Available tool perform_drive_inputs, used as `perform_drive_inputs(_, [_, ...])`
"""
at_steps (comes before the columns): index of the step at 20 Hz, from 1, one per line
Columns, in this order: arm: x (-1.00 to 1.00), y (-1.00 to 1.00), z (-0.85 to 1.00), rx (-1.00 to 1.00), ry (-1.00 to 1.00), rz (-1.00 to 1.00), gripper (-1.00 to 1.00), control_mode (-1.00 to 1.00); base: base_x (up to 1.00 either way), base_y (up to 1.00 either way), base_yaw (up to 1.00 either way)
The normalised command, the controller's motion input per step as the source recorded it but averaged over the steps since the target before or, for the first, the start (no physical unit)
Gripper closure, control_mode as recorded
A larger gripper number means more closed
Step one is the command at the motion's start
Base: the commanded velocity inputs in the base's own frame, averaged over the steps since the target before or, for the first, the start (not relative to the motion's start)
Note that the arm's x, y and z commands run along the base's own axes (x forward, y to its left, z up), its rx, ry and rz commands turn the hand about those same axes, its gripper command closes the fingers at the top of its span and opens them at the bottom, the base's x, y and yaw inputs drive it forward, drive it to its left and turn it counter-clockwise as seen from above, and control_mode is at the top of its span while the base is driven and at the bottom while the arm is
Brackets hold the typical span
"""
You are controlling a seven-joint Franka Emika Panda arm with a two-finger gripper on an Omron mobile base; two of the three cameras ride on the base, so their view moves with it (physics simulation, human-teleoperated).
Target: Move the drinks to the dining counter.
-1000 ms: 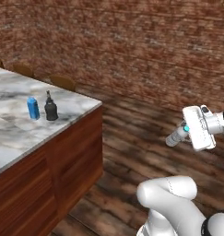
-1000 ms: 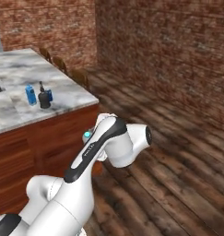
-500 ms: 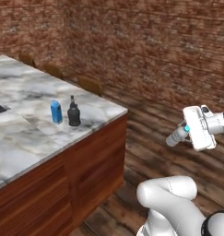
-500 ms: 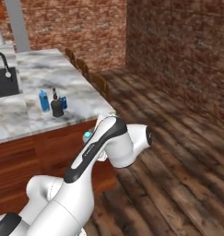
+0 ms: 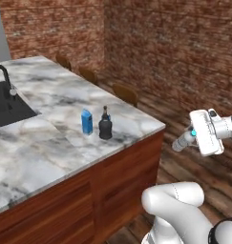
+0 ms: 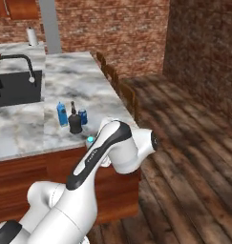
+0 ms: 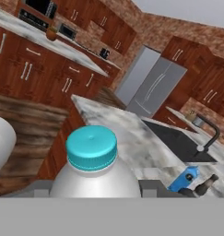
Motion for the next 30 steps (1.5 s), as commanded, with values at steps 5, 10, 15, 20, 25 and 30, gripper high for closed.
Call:
perform_drive_inputs(5, [0.00,0.00,0.00,0.00,0.00,0.00,1.00,1.00,0.81,-0.20,0.29])
perform_drive_inputs(10, [0.00,0.00,0.00,0.00,0.00,0.00,1.00,1.00,0.86,-0.28,0.25])
perform_drive_inputs(15, [0.00,0.00,0.00,0.00,0.00,0.00,1.00,1.00,0.79,-0.28,0.24])
perform_drive_inputs(20, [0.00,0.00,0.00,0.00,0.00,0.00,1.00,1.00,0.81,-0.25,0.24])
perform_drive_inputs(25, [0.00,0.00,0.00,0.00,0.00,0.00,1.00,1.00,0.67,-0.29,0.23])
perform_drive_inputs(30, [0.00,0.00,0.00,0.00,0.00,0.00,1.00,1.00,0.67,-0.29,0.20])
